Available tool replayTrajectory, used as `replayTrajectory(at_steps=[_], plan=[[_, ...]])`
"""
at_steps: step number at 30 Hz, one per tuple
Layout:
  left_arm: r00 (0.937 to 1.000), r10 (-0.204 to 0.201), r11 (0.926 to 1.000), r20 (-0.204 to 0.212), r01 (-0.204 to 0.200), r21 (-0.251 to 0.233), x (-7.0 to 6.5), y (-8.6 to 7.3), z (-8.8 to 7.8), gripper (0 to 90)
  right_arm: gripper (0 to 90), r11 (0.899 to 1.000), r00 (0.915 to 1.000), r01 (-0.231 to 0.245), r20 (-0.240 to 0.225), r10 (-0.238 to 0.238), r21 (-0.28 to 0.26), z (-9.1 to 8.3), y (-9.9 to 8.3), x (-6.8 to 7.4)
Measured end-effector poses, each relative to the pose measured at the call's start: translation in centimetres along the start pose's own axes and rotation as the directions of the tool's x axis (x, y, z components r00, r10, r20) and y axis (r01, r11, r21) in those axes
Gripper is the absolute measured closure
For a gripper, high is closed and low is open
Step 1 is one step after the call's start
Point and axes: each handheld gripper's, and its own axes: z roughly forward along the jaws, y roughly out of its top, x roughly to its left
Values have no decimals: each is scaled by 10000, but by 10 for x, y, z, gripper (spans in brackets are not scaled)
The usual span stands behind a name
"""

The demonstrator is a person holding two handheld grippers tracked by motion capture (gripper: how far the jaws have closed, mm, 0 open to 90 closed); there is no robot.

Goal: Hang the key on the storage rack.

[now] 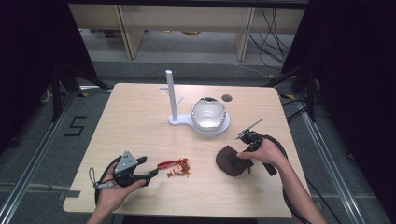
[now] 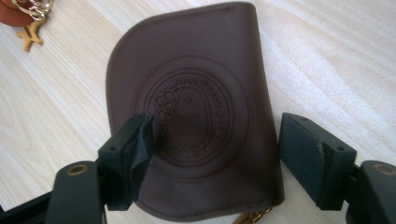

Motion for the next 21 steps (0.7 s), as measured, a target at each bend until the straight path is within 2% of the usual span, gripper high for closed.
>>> replayTrajectory(at_steps=[2,3,5,7,8,9,10,11,13,15,16,18,21], plan=[[10000,26,10000,6,-26,25,1,0,0,309,277,9997,9997,-131,-191,135,197,1,1,-2],[10000,21,10000,39,-21,-13,1,-1,1,309,282,9999,9996,-50,-260,53,121,1,1,-3],[9999,5,10000,116,-5,-12,2,-1,1,308,293,9999,9998,-91,-167,93,111,1,0,-3],[10000,16,10000,69,-16,14,2,-2,2,309,297,9997,9989,-73,-456,84,230,2,1,-5],[10000,20,10000,9,-20,83,1,-2,1,308,300,9999,9982,-136,-589,138,29,4,0,-6],[10000,-1,10000,43,1,29,1,-2,2,308,303,9996,9991,-228,-368,234,175,3,0,-6],[10000,-32,10000,41,32,38,1,-3,2,308,307,9990,9987,-354,-345,363,262,3,0,-5],[10000,-55,10000,34,54,49,2,-3,2,309,310,9996,9979,-96,-631,112,264,3,1,-8],[9999,-60,10000,93,59,68,2,-4,3,309,320,9996,9984,-194,-531,205,210,4,0,-8],[9999,-75,9999,131,74,100,3,-5,4,309,332,9995,9981,-127,-594,145,301,4,0,-9],[9998,-119,9999,126,118,100,2,-5,4,310,336,9998,9988,-80,-477,89,201,4,0,-8],[9999,-77,9999,112,75,154,2,-5,5,310,344,9997,9977,-9,-672,26,250,4,1,-8],[10000,-72,9998,24,72,194,2,-6,4,312,358,9987,9982,-66,-589,96,504,2,3,-7]])
